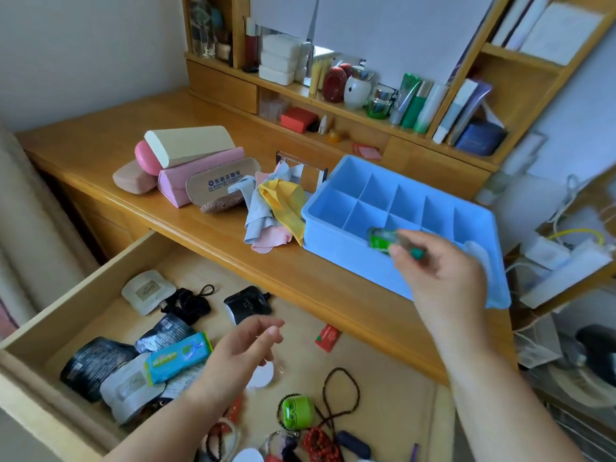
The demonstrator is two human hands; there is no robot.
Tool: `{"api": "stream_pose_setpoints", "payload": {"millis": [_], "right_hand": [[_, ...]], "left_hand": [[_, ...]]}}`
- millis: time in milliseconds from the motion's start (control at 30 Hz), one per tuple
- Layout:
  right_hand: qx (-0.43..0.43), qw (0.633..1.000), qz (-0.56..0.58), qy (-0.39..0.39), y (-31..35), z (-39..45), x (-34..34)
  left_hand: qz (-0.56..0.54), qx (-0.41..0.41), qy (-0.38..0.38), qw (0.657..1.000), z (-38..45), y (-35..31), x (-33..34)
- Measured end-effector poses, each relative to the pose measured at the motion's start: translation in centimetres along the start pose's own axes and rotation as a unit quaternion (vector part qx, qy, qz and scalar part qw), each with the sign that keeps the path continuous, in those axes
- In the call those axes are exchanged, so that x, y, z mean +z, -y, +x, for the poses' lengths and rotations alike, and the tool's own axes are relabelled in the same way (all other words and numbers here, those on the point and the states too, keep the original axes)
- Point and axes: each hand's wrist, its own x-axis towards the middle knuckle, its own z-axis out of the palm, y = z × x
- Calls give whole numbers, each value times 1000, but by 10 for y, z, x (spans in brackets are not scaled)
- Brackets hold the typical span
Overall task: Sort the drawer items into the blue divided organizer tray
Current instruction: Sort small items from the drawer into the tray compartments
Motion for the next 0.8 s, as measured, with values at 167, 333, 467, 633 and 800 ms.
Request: {"api": "stream_pose_setpoints", "payload": {"millis": [167, 333, 467, 633, 800], "right_hand": [[66, 969, -237, 34, -35, 100, -9], [46, 870, -462, 167, -47, 124, 17], [54, 844, -491, 208, -44, 118, 16], [-146, 937, -312, 64, -35, 42, -2], [-187, 909, -234, 290, -51, -82, -4]], "left_hand": [[154, -11, -85, 984, 1, 33, -21], [233, -6, -103, 967, 7, 48, -28], [283, -7, -84, 955, 7, 53, -29], [354, 137, 85, 921, -9, 47, -6], [512, 235, 353, 747, -41, 64, 45]]}}
